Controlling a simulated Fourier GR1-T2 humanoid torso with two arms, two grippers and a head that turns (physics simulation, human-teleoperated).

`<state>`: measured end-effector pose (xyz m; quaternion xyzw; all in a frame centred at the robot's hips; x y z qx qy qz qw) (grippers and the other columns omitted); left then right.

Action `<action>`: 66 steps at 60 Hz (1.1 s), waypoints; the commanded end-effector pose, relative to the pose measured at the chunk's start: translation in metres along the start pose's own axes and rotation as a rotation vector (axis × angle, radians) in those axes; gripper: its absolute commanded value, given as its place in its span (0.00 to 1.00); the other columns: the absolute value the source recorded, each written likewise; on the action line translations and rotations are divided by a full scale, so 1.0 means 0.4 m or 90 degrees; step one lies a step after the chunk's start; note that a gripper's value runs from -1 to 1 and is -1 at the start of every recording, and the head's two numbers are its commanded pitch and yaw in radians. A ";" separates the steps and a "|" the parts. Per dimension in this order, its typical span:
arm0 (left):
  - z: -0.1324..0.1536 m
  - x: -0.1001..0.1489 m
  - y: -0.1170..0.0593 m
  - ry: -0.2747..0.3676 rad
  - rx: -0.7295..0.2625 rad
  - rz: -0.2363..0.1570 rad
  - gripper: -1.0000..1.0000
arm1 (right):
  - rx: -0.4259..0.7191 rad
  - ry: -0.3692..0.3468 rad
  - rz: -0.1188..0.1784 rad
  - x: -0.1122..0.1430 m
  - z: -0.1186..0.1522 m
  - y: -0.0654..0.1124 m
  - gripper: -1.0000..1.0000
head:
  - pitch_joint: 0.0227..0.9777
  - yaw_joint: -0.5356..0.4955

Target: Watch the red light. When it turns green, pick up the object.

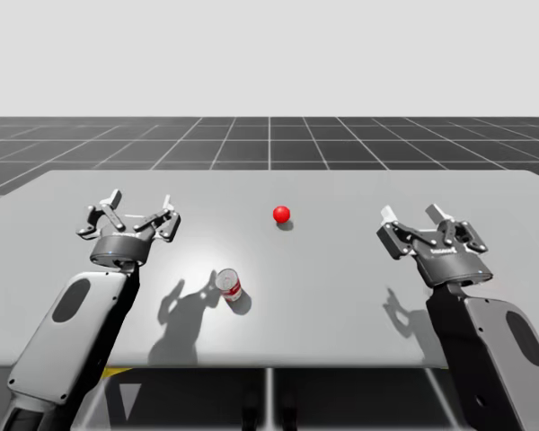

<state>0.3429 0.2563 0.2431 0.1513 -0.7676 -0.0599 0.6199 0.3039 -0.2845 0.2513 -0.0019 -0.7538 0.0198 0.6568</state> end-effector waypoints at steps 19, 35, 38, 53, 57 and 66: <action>-0.007 -0.011 0.001 0.007 0.000 -0.006 0.00 | -0.003 0.008 -0.015 -0.003 0.002 -0.001 0.00 | 0.17 0.53; -0.009 -0.014 0.001 0.009 -0.003 -0.011 0.00 | -0.005 0.006 -0.006 -0.005 -0.001 -0.001 0.00 | 0.37 0.53; -0.009 -0.014 0.002 0.009 -0.004 -0.011 0.00 | -0.006 0.006 -0.006 -0.005 -0.001 -0.001 0.00 | 0.40 0.52; -0.009 -0.014 0.001 0.009 -0.007 -0.015 0.00 | -0.005 0.010 -0.003 -0.007 -0.003 0.001 0.00 | 0.58 0.48; -0.008 -0.014 0.001 0.009 -0.008 -0.015 0.00 | -0.004 0.011 -0.004 -0.008 -0.003 0.001 0.00 | 0.61 0.47; -0.007 -0.013 0.001 0.008 -0.011 -0.013 0.00 | -0.004 0.012 -0.003 -0.008 -0.002 0.003 0.00 | 0.64 0.45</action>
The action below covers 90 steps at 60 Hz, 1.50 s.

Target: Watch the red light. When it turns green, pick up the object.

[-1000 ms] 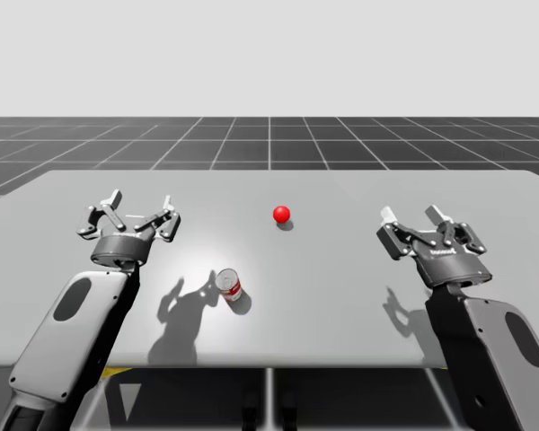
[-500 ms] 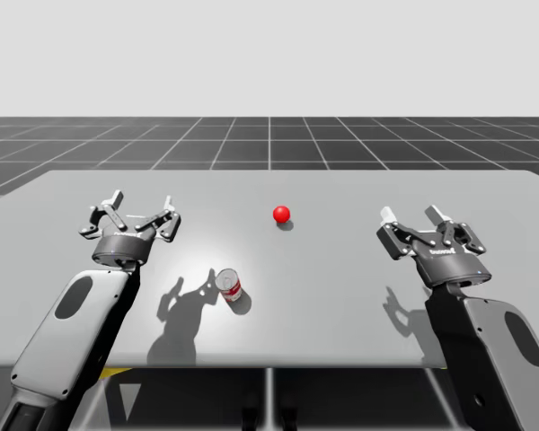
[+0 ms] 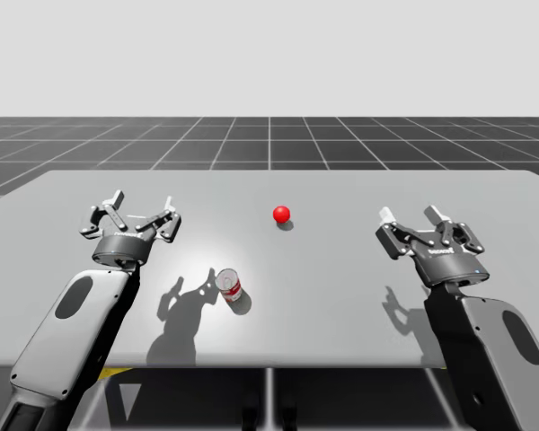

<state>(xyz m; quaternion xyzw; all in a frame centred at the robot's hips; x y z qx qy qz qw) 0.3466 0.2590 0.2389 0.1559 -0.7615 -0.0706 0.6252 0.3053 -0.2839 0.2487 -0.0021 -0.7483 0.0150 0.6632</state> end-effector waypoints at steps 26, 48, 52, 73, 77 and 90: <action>0.001 0.003 -0.004 0.000 -0.005 0.004 0.00 | -0.001 0.003 0.003 -0.003 -0.002 0.003 0.00 | 0.64 0.45; 0.001 0.003 -0.004 0.000 -0.005 0.004 0.00 | -0.002 0.003 0.001 -0.003 -0.002 0.003 0.00 | 0.64 0.46; 0.001 0.003 -0.004 0.000 -0.005 0.004 0.00 | -0.002 0.003 0.001 -0.003 -0.002 0.003 0.00 | 0.64 0.46; 0.002 0.001 -0.006 0.003 -0.007 0.005 0.00 | -0.004 0.004 -0.003 -0.001 -0.002 -0.001 0.00 | 0.64 0.45; 0.002 0.001 -0.007 0.003 -0.007 0.005 0.00 | -0.004 0.004 -0.003 -0.001 -0.002 -0.001 0.00 | 0.64 0.45; 0.002 0.001 -0.007 0.003 -0.007 0.005 0.00 | -0.005 0.003 -0.004 0.000 -0.002 -0.002 0.00 | 0.64 0.45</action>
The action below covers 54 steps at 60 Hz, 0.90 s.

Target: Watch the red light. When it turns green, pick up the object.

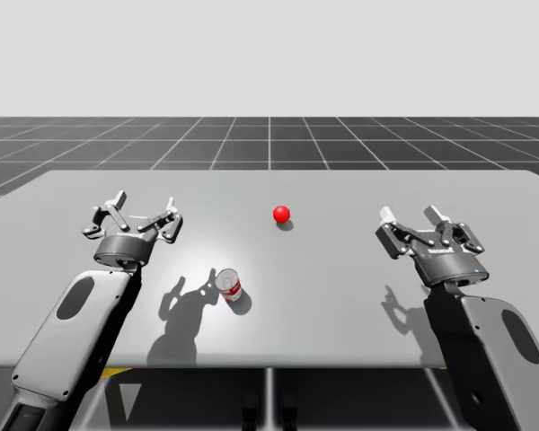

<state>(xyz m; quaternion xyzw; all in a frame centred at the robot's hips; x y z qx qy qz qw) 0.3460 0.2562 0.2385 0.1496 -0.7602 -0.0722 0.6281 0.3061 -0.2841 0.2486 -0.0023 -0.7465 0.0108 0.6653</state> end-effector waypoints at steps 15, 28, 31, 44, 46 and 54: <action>0.000 0.000 -0.001 0.002 0.000 -0.003 0.00 | 0.002 0.001 -0.003 0.001 0.000 -0.001 0.00 | 0.64 0.45; 0.000 -0.001 -0.001 0.002 0.000 -0.003 0.00 | 0.001 0.002 -0.003 0.001 0.000 0.000 0.00 | 0.64 0.45; 0.000 0.000 -0.001 0.002 0.000 -0.003 0.00 | 0.001 0.002 -0.003 0.001 0.000 -0.001 0.00 | 0.64 0.45; 0.000 -0.001 -0.001 0.002 -0.001 -0.003 0.00 | 0.001 0.001 -0.003 0.001 0.000 -0.001 0.00 | 0.64 0.45; 0.000 -0.001 -0.001 0.002 -0.001 -0.003 0.00 | 0.001 0.001 -0.003 0.001 0.000 -0.001 0.00 | 0.64 0.45; 0.000 -0.001 -0.001 0.002 -0.001 -0.003 0.00 | 0.001 0.000 -0.003 0.002 0.000 -0.002 0.00 | 0.64 0.45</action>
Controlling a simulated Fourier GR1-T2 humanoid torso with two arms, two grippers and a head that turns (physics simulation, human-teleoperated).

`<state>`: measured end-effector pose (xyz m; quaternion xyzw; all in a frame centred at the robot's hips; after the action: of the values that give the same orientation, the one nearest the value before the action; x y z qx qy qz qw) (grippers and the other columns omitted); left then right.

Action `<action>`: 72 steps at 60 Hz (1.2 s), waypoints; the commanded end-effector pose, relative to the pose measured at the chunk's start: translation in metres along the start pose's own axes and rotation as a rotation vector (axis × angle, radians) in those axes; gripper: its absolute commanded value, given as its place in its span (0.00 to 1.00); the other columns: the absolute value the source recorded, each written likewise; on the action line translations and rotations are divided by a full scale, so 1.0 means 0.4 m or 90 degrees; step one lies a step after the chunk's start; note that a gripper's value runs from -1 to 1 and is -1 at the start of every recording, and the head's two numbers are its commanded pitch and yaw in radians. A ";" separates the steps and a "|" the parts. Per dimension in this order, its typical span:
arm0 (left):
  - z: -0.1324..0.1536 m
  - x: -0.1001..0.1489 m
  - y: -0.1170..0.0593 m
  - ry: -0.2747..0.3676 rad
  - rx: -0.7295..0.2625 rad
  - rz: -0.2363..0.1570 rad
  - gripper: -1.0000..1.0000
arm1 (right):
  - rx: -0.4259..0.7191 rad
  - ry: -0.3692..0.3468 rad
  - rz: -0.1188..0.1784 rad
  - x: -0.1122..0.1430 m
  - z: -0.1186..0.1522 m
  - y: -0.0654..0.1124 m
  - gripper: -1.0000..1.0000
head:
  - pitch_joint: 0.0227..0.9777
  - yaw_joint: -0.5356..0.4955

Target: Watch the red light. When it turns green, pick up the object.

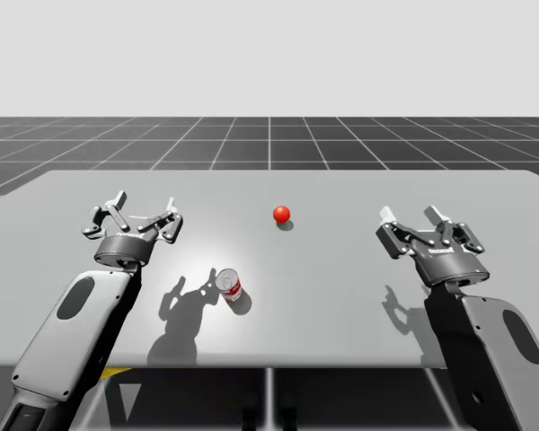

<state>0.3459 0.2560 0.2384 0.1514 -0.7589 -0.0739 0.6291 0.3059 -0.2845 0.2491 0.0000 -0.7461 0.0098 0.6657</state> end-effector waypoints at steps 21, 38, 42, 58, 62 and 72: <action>0.000 0.000 -0.002 0.001 -0.002 0.000 0.00 | 0.002 0.002 0.002 0.001 0.001 0.000 0.00 | 0.70 0.51; -0.003 -0.003 -0.005 0.006 -0.008 -0.003 0.00 | 0.010 0.008 0.004 -0.001 0.003 0.014 0.00 | 0.83 0.67; -0.004 -0.003 -0.005 0.005 -0.007 -0.002 0.00 | 0.012 0.010 0.006 -0.002 0.003 0.019 0.00 | 0.85 0.69; 0.002 0.011 -0.015 0.020 -0.044 0.037 0.00 | 0.014 0.016 0.007 -0.008 0.003 0.025 0.00 | 0.88 0.70; 0.005 0.017 -0.020 0.026 -0.065 0.052 0.00 | 0.015 0.017 0.007 -0.008 0.004 0.028 0.00 | 0.88 0.70; 0.025 0.068 -0.037 0.031 -0.139 0.119 0.00 | 0.013 0.021 0.010 -0.017 0.000 0.031 0.00 | 0.88 0.69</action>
<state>0.3406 0.2462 0.2475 0.0676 -0.7459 -0.0845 0.6572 0.3055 -0.2734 0.2452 0.0022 -0.7371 0.0214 0.6755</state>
